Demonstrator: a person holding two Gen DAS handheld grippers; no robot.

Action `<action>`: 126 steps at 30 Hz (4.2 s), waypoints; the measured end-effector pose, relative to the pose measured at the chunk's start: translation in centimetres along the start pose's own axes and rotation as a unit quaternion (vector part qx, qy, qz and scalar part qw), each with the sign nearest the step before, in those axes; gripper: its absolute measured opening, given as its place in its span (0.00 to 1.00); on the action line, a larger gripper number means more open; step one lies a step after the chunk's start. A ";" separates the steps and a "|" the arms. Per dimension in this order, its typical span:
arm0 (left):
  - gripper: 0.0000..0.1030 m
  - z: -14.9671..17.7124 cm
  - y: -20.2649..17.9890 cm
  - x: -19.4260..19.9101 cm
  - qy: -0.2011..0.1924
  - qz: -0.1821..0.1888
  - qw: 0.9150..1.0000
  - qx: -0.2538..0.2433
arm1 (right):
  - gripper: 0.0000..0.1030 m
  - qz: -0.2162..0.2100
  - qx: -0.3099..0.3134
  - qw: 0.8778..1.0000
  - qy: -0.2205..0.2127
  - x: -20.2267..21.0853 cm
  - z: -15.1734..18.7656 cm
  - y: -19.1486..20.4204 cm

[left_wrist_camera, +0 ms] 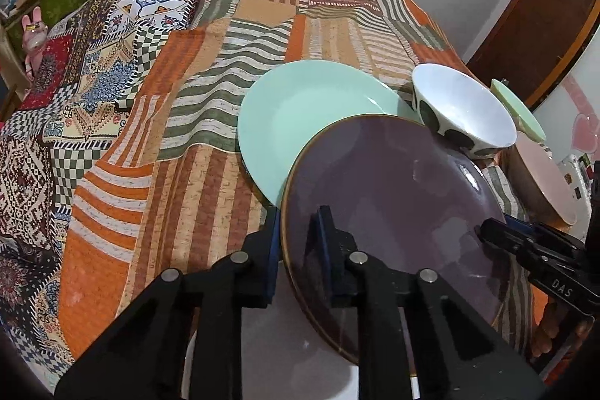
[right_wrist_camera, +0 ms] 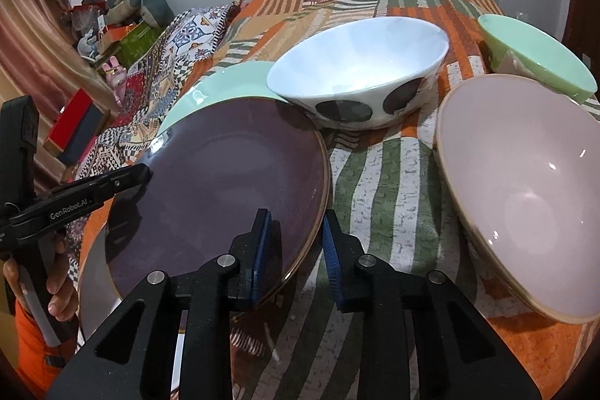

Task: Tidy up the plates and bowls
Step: 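Grasp the dark purple plate rim with the left gripper while the right gripper grasps beside it, then lift the dark purple plate off the white plate and carry it toward the pink bowl, then lower the dark purple plate onto the bedspread and open both grippers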

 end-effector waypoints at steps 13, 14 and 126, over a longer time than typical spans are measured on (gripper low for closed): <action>0.18 0.4 -0.3 0.6 0.001 -0.009 1.000 -0.004 | 0.24 -0.015 -0.017 1.000 0.011 0.2 0.0 0.3; 0.18 0.4 -0.4 0.8 0.001 -0.010 1.000 -0.002 | 0.24 -0.017 -0.018 1.000 0.010 0.3 0.0 0.3; 0.19 6.9 -18.7 4.1 0.101 0.036 0.991 -0.084 | 0.34 0.026 -0.097 0.995 -0.029 11.2 7.1 -11.9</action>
Point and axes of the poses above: each gripper's, at about its wrist camera, not at the fingertips, and x roughly against the way its jaws point, y to its left, z to its underside, the point moved 9 cm from there along -x, roughly the way its jaws point, and after that the axes turned 14 degrees about -x, right-handed, at the moved point
